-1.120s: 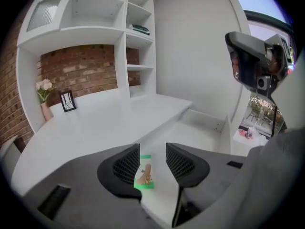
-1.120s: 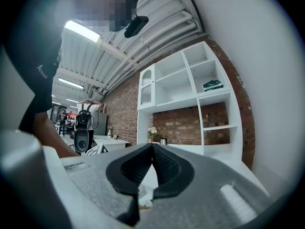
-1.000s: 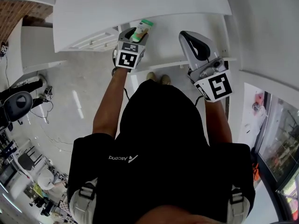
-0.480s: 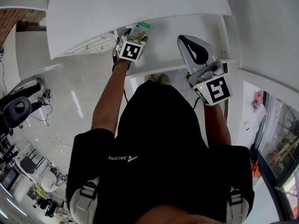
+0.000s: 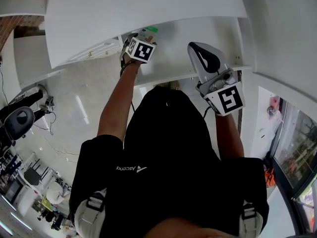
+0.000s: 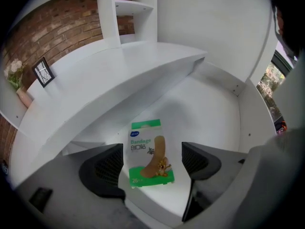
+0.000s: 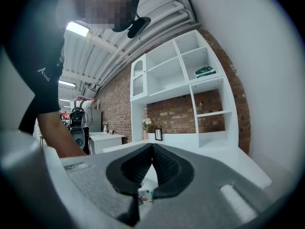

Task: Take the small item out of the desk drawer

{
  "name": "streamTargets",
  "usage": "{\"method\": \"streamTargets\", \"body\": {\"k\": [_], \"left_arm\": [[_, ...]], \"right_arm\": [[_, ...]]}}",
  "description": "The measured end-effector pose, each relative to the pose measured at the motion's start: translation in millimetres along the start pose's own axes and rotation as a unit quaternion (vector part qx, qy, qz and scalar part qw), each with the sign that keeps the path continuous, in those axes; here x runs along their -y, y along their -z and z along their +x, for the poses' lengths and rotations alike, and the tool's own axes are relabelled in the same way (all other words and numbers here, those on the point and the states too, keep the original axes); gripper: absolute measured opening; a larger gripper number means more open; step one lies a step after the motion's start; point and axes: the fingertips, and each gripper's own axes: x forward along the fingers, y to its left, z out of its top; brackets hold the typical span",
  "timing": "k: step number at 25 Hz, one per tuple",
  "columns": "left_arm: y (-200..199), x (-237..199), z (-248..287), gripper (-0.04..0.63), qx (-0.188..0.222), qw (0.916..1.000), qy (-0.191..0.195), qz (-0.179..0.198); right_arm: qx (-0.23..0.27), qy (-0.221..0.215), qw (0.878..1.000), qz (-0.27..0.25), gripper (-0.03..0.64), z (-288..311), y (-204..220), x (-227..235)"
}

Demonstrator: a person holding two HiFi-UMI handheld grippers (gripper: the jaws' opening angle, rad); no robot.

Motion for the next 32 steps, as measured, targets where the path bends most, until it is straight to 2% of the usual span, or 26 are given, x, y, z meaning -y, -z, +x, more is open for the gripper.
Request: {"method": "streamTargets", "body": {"k": [14, 19, 24, 32], "left_arm": [[1.5, -3.3, 34.4, 0.377, -0.056, 0.9982, -0.013, 0.017], [0.8, -4.9, 40.3, 0.379, -0.057, 0.9983, -0.005, 0.007], [1.2, -4.3, 40.6, 0.361, -0.053, 0.9984, 0.020, 0.004], [-1.2, -3.9, 37.2, 0.332, -0.034, 0.9992, 0.017, -0.011]], "right_arm": [[-0.021, 0.021, 0.999, 0.019, 0.002, -6.1, 16.8, 16.2], [-0.027, 0.026, 0.999, 0.023, 0.002, -6.6, 22.7, 22.4], [-0.029, 0.024, 0.999, 0.025, 0.002, -1.4, 26.7, 19.0], [-0.029, 0.029, 0.999, 0.024, 0.002, -0.6, 26.1, 19.3]]}}
